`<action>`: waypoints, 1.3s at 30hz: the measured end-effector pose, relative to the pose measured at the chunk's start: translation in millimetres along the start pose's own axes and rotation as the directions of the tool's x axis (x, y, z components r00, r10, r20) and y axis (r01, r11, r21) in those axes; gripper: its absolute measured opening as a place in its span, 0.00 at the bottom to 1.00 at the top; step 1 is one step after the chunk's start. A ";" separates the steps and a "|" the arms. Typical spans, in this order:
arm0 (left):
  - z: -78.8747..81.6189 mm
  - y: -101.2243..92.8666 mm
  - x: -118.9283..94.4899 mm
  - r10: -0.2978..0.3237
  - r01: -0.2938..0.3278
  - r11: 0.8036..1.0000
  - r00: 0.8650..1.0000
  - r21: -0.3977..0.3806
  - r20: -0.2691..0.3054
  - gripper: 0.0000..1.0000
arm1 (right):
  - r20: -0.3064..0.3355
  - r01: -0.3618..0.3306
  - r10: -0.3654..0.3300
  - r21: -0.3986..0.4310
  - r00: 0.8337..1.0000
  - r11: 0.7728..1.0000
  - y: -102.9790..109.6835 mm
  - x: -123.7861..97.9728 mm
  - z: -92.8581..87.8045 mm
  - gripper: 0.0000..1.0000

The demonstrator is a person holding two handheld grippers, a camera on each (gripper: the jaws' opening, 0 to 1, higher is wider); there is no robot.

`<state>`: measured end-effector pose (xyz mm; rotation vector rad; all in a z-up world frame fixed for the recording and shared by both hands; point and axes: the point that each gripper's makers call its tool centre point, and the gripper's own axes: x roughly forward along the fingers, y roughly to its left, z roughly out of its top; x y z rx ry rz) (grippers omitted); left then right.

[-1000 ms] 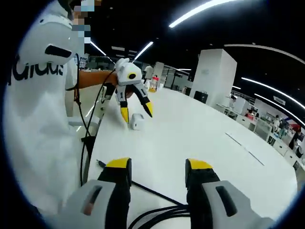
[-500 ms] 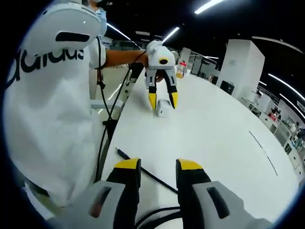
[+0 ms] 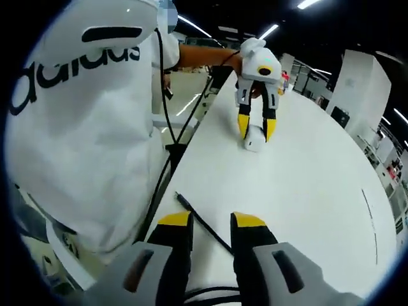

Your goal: Plug the desk Type‑C cable into the charger adapter.

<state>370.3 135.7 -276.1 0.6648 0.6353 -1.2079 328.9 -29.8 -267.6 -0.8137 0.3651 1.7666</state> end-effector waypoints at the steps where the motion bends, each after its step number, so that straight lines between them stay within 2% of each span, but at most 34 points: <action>1: 0.1 0.5 0.1 -0.004 0.004 1.000 1.000 -0.001 0.000 0.25 | -0.010 -0.012 0.012 -0.008 1.000 1.000 1.1 0.8 -0.5 0.22; 7: -0.6 0.9 0.9 -0.021 0.021 1.000 1.000 -0.015 -0.013 0.25 | -0.050 -0.087 0.085 -0.037 0.995 0.996 7.8 3.5 -2.8 0.17; 12: -1.3 0.2 1.9 -0.035 0.034 0.999 0.999 -0.026 -0.028 0.25 | -0.106 -0.169 0.160 -0.089 0.981 0.982 16.8 13.3 -5.9 0.14; 18: -2.1 0.0 2.4 -0.037 0.036 0.999 0.999 -0.023 -0.040 0.25 | -0.145 -0.225 0.207 -0.125 0.968 0.966 20.3 21.0 -5.6 0.11; 27: -3.1 -0.3 3.0 -0.042 0.041 0.999 0.998 -0.024 -0.053 0.25 | -0.219 -0.300 0.264 -0.149 0.939 0.942 22.1 25.1 -11.8 0.05; 39: -5.6 -2.3 5.4 -0.063 0.061 0.997 0.996 -0.037 -0.064 0.25 | -0.293 -0.365 0.305 -0.177 0.906 0.914 24.2 29.4 -10.9 0.04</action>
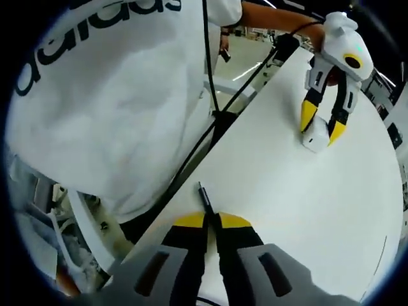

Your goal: Plug the desk Type‑C cable into the charger adapter.

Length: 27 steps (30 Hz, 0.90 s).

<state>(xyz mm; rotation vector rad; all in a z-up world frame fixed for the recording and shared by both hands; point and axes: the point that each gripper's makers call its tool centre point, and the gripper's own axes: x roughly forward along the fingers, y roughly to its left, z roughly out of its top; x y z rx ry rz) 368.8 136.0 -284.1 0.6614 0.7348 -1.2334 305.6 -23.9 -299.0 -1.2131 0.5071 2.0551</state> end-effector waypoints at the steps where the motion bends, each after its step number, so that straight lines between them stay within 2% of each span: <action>1: -0.1 -0.1 0.1 -0.001 0.001 1.000 1.000 0.000 0.000 0.25 | -0.001 -0.001 0.001 -0.001 1.000 1.000 0.1 0.1 0.1 0.03; 8: -1.2 0.2 0.7 -0.005 0.005 1.000 1.000 -0.002 -0.003 0.25 | -0.011 0.009 -0.009 0.008 1.000 1.000 -0.4 1.7 3.4 0.02; 15: -1.1 -0.4 1.0 -0.006 0.006 1.000 1.000 -0.008 0.003 0.25 | 0.028 0.043 -0.047 0.121 0.998 0.992 -8.6 2.1 5.7 0.02; 20: -1.0 -1.1 1.1 -0.001 0.001 1.000 1.000 -0.018 0.009 0.25 | 0.053 0.084 -0.095 0.188 0.994 0.979 -20.1 0.0 8.2 0.02; 23: -1.2 -1.0 1.0 0.003 -0.003 1.000 1.000 -0.025 0.011 0.25 | 0.066 0.116 -0.137 0.255 0.988 0.960 -30.8 -0.4 8.6 0.02; 27: -1.4 -0.9 0.9 0.003 -0.003 0.999 1.000 -0.039 0.011 0.25 | 0.077 0.144 -0.173 0.295 0.982 0.944 -40.0 0.1 9.7 0.02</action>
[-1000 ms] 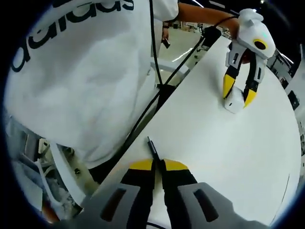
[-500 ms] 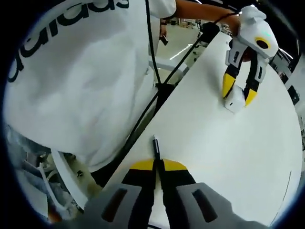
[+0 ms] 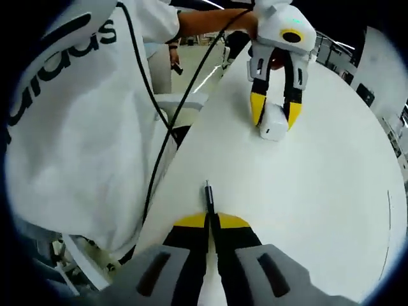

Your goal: Plug the desk Type‑C cable into the charger adapter.

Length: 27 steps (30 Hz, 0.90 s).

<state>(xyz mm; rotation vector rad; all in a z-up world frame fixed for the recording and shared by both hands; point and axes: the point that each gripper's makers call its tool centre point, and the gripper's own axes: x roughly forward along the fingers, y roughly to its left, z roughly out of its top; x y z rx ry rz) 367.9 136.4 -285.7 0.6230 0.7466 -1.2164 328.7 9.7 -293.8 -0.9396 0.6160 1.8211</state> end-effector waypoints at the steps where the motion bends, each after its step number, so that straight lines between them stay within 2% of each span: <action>1: 0.0 -0.3 0.1 -0.002 0.002 1.000 1.000 -0.001 -0.001 0.25 | 0.006 0.012 -0.012 0.007 1.000 1.000 -2.4 0.2 1.4 0.02; 10: 1.0 -1.4 1.2 0.000 -0.001 1.000 1.000 -0.022 -0.003 0.25 | 0.043 0.062 -0.064 0.042 0.997 0.997 -16.0 5.2 12.7 0.02; 19: 8.5 -4.8 7.9 -0.014 0.014 1.000 1.000 -0.023 -0.007 0.25 | 0.069 0.123 -0.131 0.101 0.989 0.987 -33.4 8.7 25.3 0.02; 27: 16.5 -6.8 13.4 -0.011 0.011 0.999 1.000 -0.044 0.000 0.25 | 0.077 0.142 -0.155 0.156 0.985 0.978 -46.6 13.3 30.3 0.02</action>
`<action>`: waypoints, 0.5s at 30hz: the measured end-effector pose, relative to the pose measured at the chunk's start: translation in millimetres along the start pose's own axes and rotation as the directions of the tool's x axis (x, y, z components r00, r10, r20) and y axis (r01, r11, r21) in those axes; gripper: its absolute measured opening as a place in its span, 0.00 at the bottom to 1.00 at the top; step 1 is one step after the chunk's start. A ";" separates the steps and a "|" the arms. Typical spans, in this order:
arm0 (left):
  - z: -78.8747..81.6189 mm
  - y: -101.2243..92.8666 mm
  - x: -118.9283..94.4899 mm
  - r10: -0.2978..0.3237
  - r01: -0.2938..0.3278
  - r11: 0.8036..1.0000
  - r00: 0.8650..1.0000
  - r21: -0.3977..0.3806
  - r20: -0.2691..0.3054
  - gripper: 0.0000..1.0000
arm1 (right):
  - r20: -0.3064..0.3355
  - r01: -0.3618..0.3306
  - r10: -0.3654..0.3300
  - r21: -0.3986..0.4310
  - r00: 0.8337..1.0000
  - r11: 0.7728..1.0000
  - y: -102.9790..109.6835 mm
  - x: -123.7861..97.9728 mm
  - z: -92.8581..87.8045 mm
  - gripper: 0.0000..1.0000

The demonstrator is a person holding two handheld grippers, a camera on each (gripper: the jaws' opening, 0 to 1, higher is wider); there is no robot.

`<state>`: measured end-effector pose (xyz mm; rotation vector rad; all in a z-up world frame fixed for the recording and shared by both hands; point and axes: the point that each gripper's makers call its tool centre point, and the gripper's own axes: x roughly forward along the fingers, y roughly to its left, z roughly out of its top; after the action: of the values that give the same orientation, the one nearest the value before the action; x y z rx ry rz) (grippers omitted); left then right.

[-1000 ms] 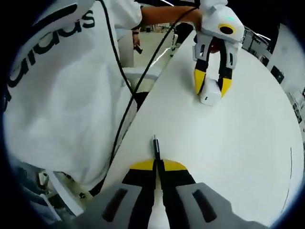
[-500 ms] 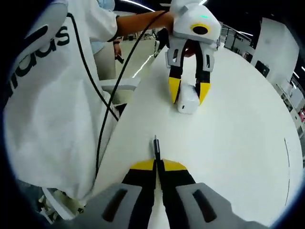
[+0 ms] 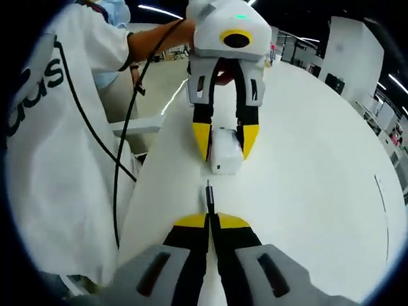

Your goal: Plug the desk Type‑C cable into the charger adapter.

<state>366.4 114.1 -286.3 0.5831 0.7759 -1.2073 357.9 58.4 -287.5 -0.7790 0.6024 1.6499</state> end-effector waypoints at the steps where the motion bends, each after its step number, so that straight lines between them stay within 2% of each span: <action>1: 0.3 0.0 0.2 0.001 -0.001 1.000 1.000 -0.001 0.000 0.25 | 0.003 0.005 -0.005 0.005 1.000 1.000 -1.2 0.5 1.4 0.02; 15: 4.4 -1.3 2.4 0.002 -0.002 1.000 1.000 -0.026 0.009 0.25 | -0.001 0.016 -0.016 0.017 1.000 1.000 -6.2 5.7 7.8 0.02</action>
<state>366.5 109.0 -285.5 0.5561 0.7820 -1.1958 361.9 69.2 -286.7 -0.7705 0.6090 1.6281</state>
